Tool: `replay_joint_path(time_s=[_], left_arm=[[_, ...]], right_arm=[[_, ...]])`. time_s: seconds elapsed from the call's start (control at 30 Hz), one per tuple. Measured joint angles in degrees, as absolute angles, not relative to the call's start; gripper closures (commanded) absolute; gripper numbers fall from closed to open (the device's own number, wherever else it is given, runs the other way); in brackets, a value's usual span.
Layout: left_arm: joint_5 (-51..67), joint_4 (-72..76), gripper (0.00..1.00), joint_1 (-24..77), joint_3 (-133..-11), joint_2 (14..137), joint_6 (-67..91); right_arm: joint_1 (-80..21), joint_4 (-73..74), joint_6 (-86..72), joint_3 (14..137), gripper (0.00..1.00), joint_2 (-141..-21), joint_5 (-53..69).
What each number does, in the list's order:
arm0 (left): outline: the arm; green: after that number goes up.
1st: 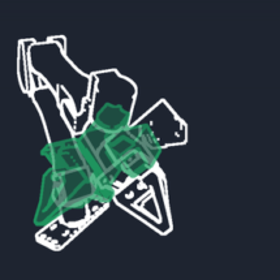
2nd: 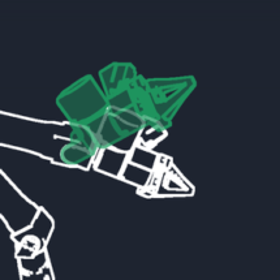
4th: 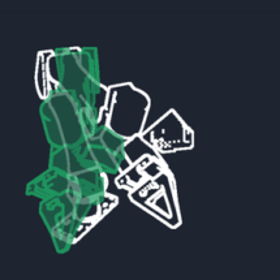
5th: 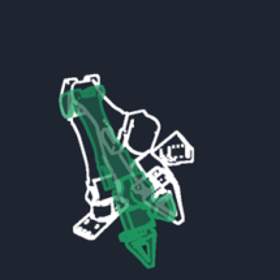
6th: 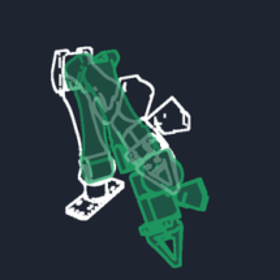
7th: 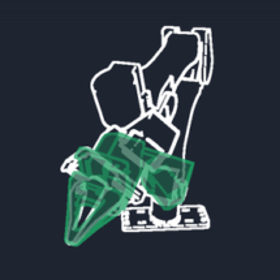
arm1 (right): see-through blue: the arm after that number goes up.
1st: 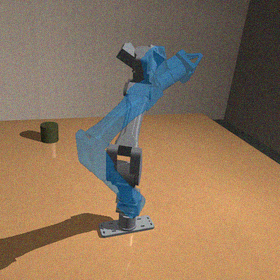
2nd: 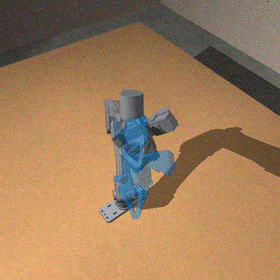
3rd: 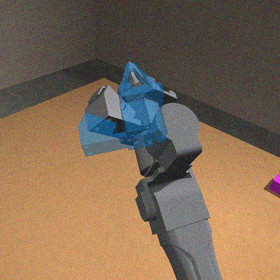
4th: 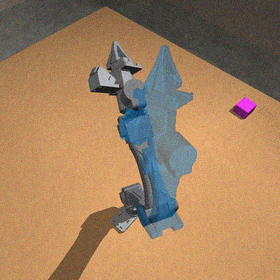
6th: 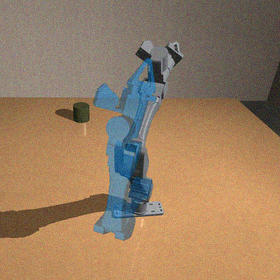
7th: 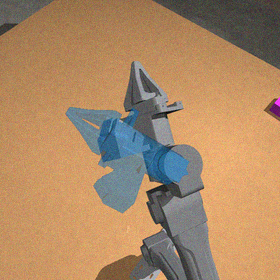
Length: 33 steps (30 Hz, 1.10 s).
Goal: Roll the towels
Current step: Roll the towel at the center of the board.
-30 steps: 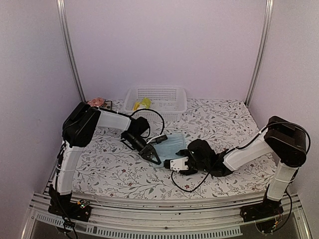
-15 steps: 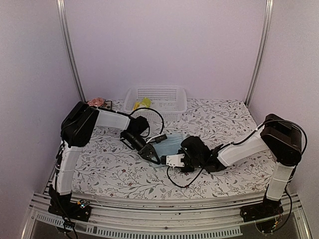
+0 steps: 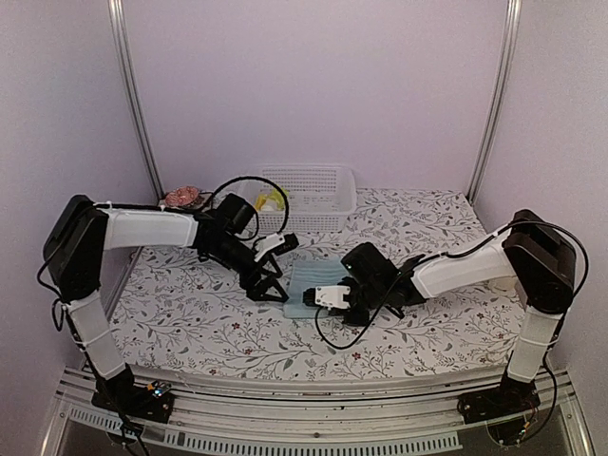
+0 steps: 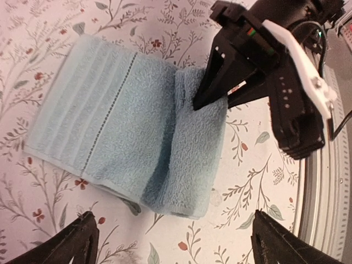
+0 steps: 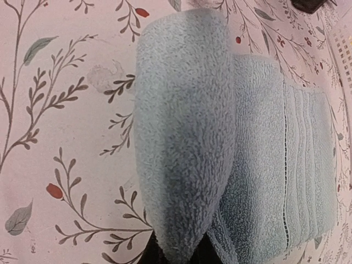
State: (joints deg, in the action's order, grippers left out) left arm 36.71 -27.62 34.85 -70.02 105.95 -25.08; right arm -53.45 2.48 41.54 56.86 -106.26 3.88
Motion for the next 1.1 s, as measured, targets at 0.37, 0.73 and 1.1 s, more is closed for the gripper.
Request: replay_joint_path(time_s=[0.37,0.73,1.1], left_arm=[[21.8,0.2,0.04,43.3,-43.4,88.1,-30.5],[10.7,13.1,0.12,50.3,-38.3,88.3,-35.8],[6.2,14.4,0.34,52.0,-40.8,95.7,-39.9]], right_arm=[[-48.9,18.1,35.9,68.4,0.95,-111.5,20.3],[-45.7,31.8,33.3,82.0,0.94,-120.4,32.3],[-43.4,35.9,33.1,84.8,0.93,-123.1,39.0]])
